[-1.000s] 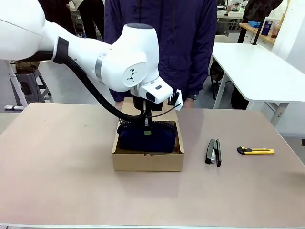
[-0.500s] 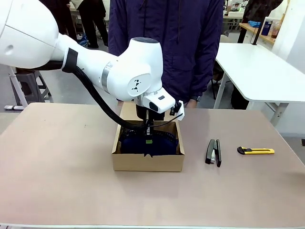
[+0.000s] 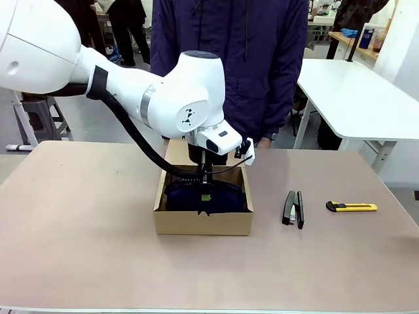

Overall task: Pack the item into the box.
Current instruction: Pick up the item indicated by the person and place it inside the Mailer Box.

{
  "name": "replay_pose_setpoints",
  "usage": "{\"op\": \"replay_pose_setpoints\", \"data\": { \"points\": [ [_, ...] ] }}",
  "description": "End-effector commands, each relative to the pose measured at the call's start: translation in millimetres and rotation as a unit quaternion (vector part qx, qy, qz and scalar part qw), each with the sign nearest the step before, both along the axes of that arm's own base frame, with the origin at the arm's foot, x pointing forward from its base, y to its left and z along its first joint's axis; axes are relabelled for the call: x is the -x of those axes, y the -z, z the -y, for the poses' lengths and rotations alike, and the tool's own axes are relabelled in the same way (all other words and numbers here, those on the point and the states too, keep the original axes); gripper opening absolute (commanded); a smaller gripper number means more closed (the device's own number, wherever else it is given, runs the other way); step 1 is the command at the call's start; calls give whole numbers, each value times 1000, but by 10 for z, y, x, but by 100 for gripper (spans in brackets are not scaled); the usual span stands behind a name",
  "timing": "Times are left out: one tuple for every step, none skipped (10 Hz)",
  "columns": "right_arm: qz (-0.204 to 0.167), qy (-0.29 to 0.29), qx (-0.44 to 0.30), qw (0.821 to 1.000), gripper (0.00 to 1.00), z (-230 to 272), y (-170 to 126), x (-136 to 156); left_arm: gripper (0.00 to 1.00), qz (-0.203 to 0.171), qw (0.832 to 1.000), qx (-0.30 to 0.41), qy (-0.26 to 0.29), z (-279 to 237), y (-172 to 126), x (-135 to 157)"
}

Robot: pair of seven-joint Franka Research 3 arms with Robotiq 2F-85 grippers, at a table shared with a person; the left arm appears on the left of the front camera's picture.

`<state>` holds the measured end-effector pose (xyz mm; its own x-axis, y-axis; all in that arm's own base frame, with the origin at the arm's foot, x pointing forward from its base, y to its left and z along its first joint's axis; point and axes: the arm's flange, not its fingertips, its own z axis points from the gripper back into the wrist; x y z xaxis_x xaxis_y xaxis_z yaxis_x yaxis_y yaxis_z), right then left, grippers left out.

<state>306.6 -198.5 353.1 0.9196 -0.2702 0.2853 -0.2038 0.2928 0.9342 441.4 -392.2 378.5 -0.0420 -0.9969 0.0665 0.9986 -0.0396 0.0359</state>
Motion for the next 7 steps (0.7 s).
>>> {"op": "replay_pose_setpoints", "data": {
  "points": [
    [13, 4, -7, 1000, 100, -9, -14, -35, 100, 1, 1000, 0, 9, -33, -85, 40],
    [13, 4, -7, 1000, 100, -9, -14, -35, 100, 6, 1000, 3, 12, -31, -118, 69],
    [13, 4, -7, 1000, 100, -9, -14, -35, 100, 9, 1000, 4, 13, -32, -144, 87],
    [13, 4, -7, 1000, 100, -9, -14, -35, 100, 12, 1000, 5, 14, -35, -174, 100],
    [13, 4, -7, 1000, 100, -9, -14, -35, 100, 15, 1000, 6, 13, -44, -215, 117],
    [13, 4, -7, 1000, 100, -9, -14, -35, 100, 17, 1000, 10, 15, -59, -264, 153],
    [13, 4, -7, 1000, 100, -9, -14, -35, 100, 14, 1000, 14, 18, -69, -306, 185]
  ]
}}
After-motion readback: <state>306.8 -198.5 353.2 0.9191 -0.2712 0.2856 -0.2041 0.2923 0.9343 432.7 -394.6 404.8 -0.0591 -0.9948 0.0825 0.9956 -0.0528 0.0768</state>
